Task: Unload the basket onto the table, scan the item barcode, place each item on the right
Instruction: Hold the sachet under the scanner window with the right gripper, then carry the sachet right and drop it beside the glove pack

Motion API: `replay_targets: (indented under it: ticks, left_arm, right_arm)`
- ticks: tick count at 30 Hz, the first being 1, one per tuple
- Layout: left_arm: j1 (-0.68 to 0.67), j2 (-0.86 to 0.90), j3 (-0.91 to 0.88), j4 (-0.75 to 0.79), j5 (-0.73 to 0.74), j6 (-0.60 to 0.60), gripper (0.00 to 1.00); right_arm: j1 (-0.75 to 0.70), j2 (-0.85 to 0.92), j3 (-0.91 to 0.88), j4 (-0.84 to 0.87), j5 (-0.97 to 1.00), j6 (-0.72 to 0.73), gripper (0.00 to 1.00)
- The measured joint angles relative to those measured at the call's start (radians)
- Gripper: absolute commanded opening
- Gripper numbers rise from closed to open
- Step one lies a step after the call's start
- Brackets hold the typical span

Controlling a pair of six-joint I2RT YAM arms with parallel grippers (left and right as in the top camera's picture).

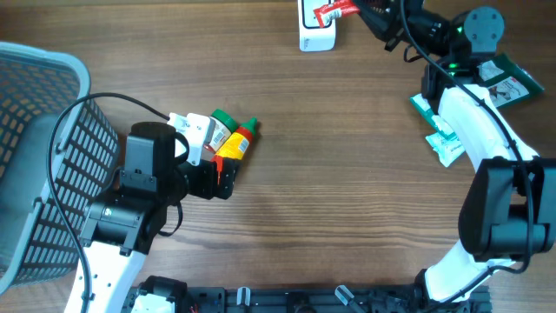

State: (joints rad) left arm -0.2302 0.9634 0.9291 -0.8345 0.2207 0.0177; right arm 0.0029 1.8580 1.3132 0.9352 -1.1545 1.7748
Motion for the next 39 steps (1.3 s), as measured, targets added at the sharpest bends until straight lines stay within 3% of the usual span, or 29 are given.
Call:
replay_targets:
  ticks: [3, 5, 7, 12, 15, 17, 18, 26, 31, 39]
  left_arm:
    - [0.0, 0.0, 0.0, 0.001, 0.0, 0.0, 1.0]
    - [0.0, 0.001, 0.0, -0.002, -0.001, 0.0, 1.0]
    - [0.0, 0.001, 0.0, -0.002, -0.004, 0.0, 1.0]
    - [0.0, 0.001, 0.0, -0.003, -0.007, 0.0, 1.0]
    - [0.0, 0.001, 0.0, -0.003, -0.008, 0.0, 1.0]
    - [0.0, 0.002, 0.0, -0.003, -0.008, 0.0, 1.0]
    - [0.0, 0.002, 0.0, -0.003, -0.008, 0.0, 1.0]
    - [0.0, 0.002, 0.0, -0.003, -0.008, 0.0, 1.0]
    - [0.0, 0.002, 0.0, -0.003, -0.008, 0.0, 1.0]
    - [0.0, 0.002, 0.0, -0.003, -0.008, 0.0, 1.0]
  right_arm:
    - [0.009, -0.008, 0.01, -0.284, 0.045, -0.213, 0.05]
    - [0.039, -0.01, 0.003, -0.56, 0.177, -0.454, 0.05]
    - [0.076, -0.01, 0.002, -0.607, 0.331, -0.604, 0.05]
    - [0.22, -0.01, 0.002, -0.57, 0.837, -0.915, 0.05]
    - [0.341, -0.01, 0.002, -0.516, 1.216, -1.234, 0.05]
    - [0.389, -0.007, 0.001, -0.421, 1.354, -1.435, 0.05]
    - [0.424, 0.002, 0.004, -0.346, 1.441, -1.616, 0.05]
    - [0.468, 0.278, 0.006, -0.026, 1.6, -2.349, 0.05]
    - [0.485, 0.416, 0.006, 0.109, 1.603, -2.579, 0.04]
    - [0.485, 0.504, 0.017, 0.126, 1.519, -2.678, 0.05]
